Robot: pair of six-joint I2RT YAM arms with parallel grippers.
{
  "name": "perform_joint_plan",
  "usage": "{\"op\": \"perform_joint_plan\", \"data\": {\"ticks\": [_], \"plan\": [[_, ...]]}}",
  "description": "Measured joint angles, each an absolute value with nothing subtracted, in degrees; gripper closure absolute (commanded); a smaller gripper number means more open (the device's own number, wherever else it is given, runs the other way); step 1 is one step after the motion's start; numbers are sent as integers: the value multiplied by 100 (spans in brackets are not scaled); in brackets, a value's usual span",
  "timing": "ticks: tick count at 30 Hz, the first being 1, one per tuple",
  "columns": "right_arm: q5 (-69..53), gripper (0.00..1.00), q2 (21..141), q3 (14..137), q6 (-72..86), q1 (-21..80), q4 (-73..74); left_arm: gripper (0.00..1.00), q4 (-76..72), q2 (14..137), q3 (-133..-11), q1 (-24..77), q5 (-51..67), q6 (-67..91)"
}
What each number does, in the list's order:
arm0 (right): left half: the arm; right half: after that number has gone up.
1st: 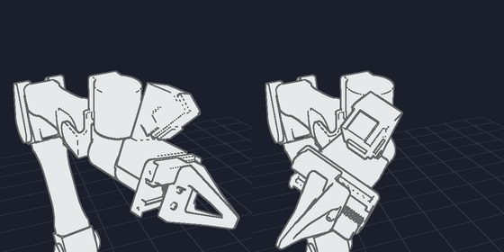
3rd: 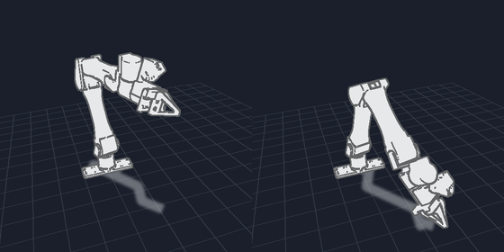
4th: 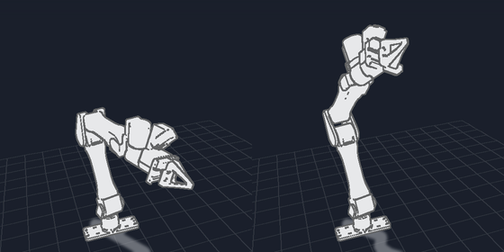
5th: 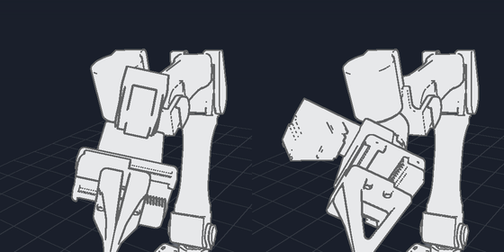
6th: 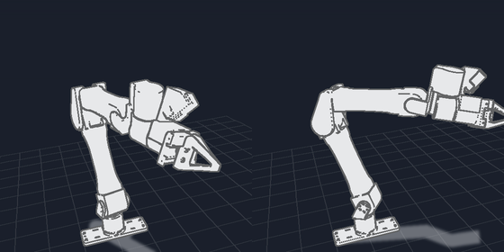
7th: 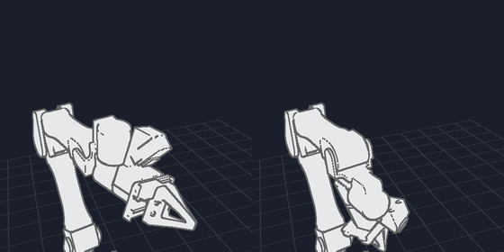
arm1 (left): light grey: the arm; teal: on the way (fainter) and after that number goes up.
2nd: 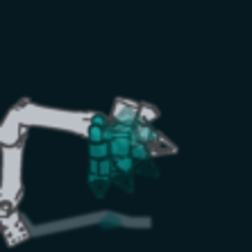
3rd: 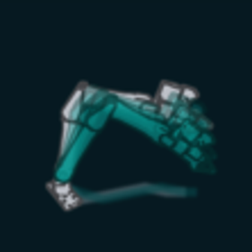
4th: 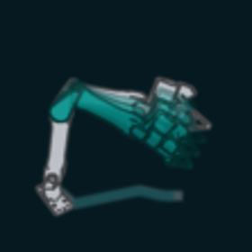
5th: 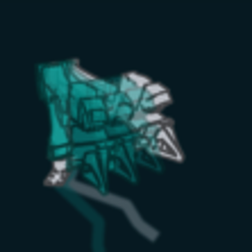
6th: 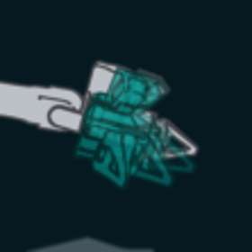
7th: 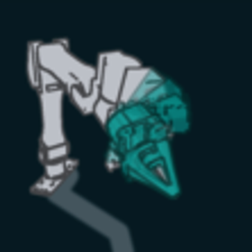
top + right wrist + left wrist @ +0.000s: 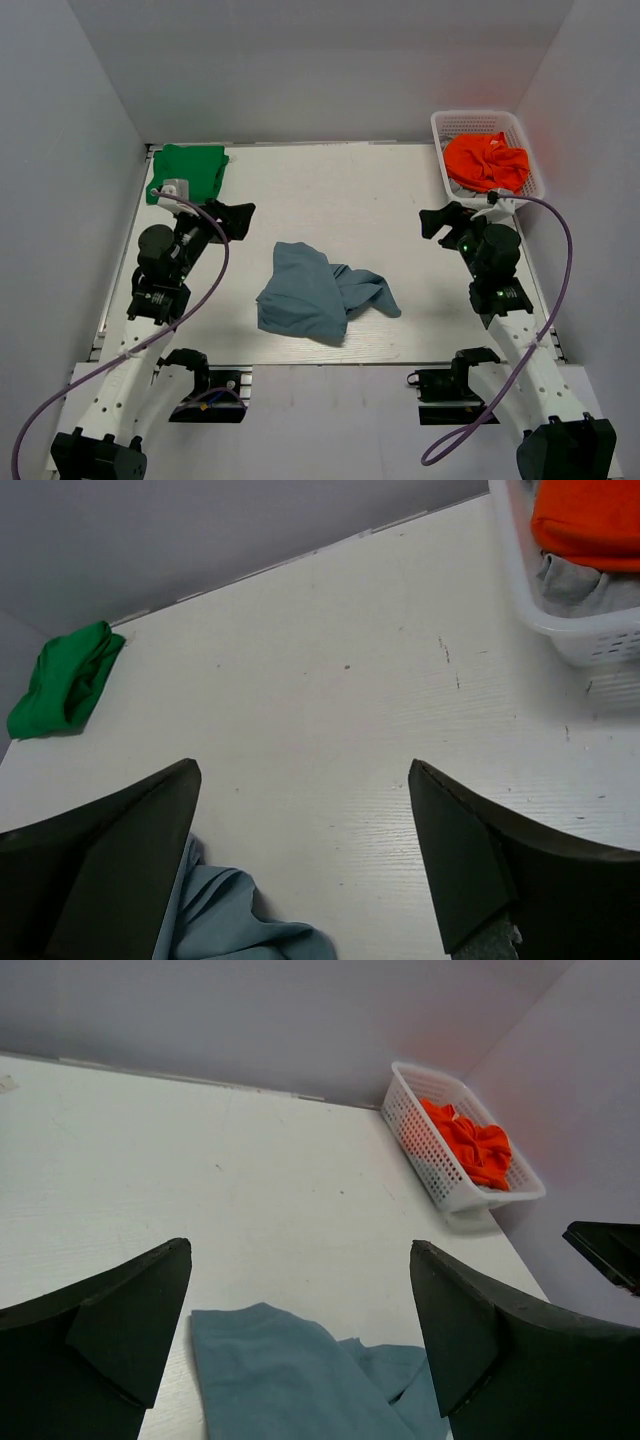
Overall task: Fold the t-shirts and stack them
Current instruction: Flatten out the tshirt
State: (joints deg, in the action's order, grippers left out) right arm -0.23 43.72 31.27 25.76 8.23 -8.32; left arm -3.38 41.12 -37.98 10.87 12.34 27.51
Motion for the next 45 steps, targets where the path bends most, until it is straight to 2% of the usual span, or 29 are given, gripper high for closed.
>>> {"op": "perform_joint_plan", "data": {"ticks": [5,9,16,23,26,29,30,32,33,36,37,39,42,43,45], "plan": [[-198,10,4353,3089,2751,823,-703,0,-259,4477,-3800,1087,1448,2834],[-311,10,4506,3020,2703,823,-628,0,102,5408,-4001,1133,1632,2742],[-585,10,5524,3271,2322,978,-141,0,843,7356,-4665,1313,1476,2558],[-635,10,6534,3605,2043,1695,163,0,1481,8932,-5262,2018,707,2493],[-622,10,6934,3782,1968,2025,246,6,1680,9568,-5671,2235,276,2504],[-572,10,7279,3920,1900,2333,318,19,1846,9909,-5813,2338,-106,2561],[-543,10,7356,3940,1890,2429,327,29,1857,9988,-5850,2349,-165,2574],[-489,10,7524,3977,1855,2613,336,38,1905,10044,-5937,2375,-303,2598],[-462,10,7609,4001,1833,2707,355,48,1931,10095,-5970,2377,-349,2600],[-377,10,7817,4051,1769,2971,397,65,1951,10228,-6069,2390,-443,2620],[-329,12,7883,4066,1756,3065,414,79,1938,10254,-6077,2408,-456,2615],[-235,16,8018,4093,1750,3216,425,99,1920,10261,-6075,2443,-449,2615],[-84,31,8287,4154,1754,3426,460,100,1839,10228,-6029,2482,-427,2617],[-36,55,8392,4187,1763,3483,467,100,1811,10204,-5992,2488,-427,2617],[30,90,8578,4244,1793,3588,460,100,1756,10112,-5883,2488,-414,2617]]}}
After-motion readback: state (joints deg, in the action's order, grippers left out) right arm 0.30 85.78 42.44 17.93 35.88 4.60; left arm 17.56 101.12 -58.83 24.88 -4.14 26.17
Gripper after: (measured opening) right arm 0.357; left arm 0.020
